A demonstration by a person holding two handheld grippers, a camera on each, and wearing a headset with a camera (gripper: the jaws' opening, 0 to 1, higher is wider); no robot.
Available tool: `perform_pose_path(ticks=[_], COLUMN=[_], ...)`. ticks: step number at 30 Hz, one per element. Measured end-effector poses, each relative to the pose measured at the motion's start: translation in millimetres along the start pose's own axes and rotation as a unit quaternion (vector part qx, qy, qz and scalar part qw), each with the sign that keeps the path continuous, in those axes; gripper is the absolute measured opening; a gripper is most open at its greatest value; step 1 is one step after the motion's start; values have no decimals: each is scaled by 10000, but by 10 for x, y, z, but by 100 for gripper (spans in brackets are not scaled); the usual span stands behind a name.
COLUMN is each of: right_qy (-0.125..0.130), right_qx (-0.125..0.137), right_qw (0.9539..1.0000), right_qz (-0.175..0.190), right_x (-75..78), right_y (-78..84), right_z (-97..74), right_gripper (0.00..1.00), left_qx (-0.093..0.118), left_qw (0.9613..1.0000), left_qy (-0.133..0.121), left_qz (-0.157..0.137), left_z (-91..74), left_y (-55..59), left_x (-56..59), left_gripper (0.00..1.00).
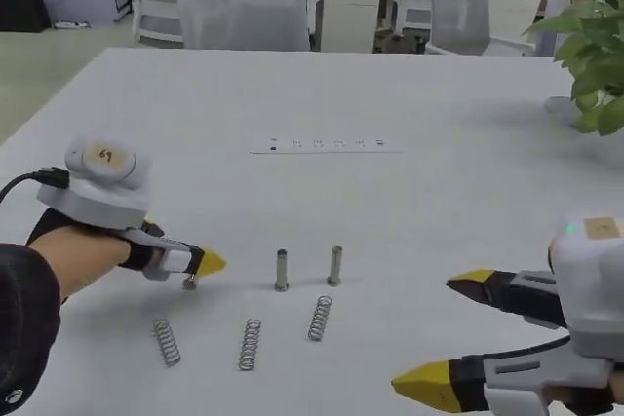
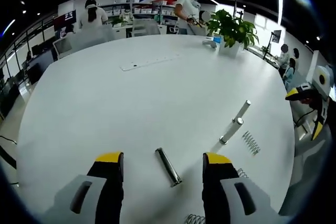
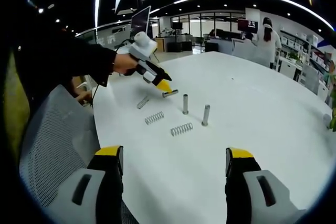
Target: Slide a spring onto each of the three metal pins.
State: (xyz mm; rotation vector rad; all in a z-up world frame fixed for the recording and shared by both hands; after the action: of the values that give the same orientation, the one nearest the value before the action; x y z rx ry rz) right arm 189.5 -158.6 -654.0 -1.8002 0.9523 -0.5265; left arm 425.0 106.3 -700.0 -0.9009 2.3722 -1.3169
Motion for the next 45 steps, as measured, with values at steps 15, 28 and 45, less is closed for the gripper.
perform_pose_path(ticks=[15, 28, 45], right_qy=[-6, -13, -60], right_qx=[-1, -13, -19], right_qw=[10000, 10000, 9999], right_qz=[47, 73, 93], right_x=[21, 38, 44], right_y=[27, 33, 39], right_z=[26, 29, 57], right_gripper=[79, 78, 77], left_qx=[-292, -474, -694], left_qw=[9992, 9981, 9952], left_qy=[-182, -225, -346], left_qz=[206, 325, 599], left_z=[112, 196, 263], left_y=[47, 50, 28], left_x=[-8, 13, 39], left_gripper=[34, 19, 9])
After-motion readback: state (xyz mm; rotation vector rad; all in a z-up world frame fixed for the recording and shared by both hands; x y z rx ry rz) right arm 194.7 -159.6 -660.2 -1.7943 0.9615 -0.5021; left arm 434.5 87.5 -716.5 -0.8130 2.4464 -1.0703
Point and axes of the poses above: the centre of the closed fingertips' face, and the gripper's own axes: z roughly forward along the fingers, x roughly to its right, y roughly out of its underside, the point moved 9 cm from there along -z, roughly backward along the fingers, and after that the axes turned 9 degrees about x, right-handed, at the moved point
